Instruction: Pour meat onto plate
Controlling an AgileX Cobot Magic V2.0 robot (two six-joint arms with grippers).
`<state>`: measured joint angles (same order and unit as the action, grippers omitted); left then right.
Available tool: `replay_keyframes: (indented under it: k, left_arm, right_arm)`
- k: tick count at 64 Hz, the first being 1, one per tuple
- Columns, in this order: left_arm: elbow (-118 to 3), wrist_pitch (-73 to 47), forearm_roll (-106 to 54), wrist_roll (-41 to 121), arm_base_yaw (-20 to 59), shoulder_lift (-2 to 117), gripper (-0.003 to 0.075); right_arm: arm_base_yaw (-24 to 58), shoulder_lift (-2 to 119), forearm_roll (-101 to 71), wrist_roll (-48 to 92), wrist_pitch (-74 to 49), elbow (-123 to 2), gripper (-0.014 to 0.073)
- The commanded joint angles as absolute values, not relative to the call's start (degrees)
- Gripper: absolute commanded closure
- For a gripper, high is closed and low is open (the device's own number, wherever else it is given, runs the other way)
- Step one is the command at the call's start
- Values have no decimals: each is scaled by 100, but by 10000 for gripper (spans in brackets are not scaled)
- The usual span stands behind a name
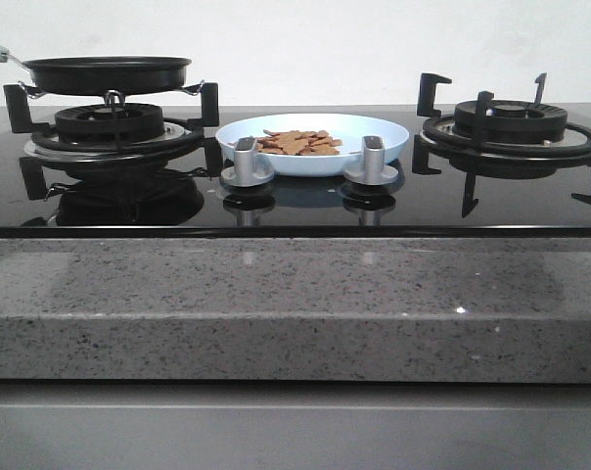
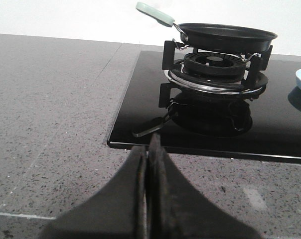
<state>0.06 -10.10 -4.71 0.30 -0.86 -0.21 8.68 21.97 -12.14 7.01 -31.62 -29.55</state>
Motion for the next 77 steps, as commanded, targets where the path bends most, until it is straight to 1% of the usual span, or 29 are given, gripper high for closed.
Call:
replay_keyframes:
  k: [1, 38, 44, 51, 56, 60, 70, 77]
  left_arm:
    - [55, -471, -536, 31, -90, -112, 741]
    - [55, -471, -536, 31, -90, -112, 741]
    - [55, -471, -536, 31, -90, -112, 741]
    - [55, -471, -536, 31, -99, -112, 741]
    - [55, -471, -536, 31, -99, -112, 741]
    - [55, -471, -536, 31, -99, -112, 741]
    - [55, -471, -536, 31, -99, -112, 741]
    - [55, -471, -536, 31, -99, -112, 741]
  right_arm:
    - [862, 2217, -1199, 774, -2700, -3111, 652]
    - [862, 2217, -1199, 774, -2700, -3111, 652]
    - [862, 2217, -1171, 769, -2300, -2892, 652]
    - [806, 2121, -1027, 769, -1385, -2431, 652]
    - [730, 1827, -832, 769, -695, -1935, 652]
    - [662, 1493, -786, 769, -427, -1523, 652]
    - [380, 520, -786, 190, -533, -752, 652]
    - [263, 17, -786, 97, -700, -406, 652]
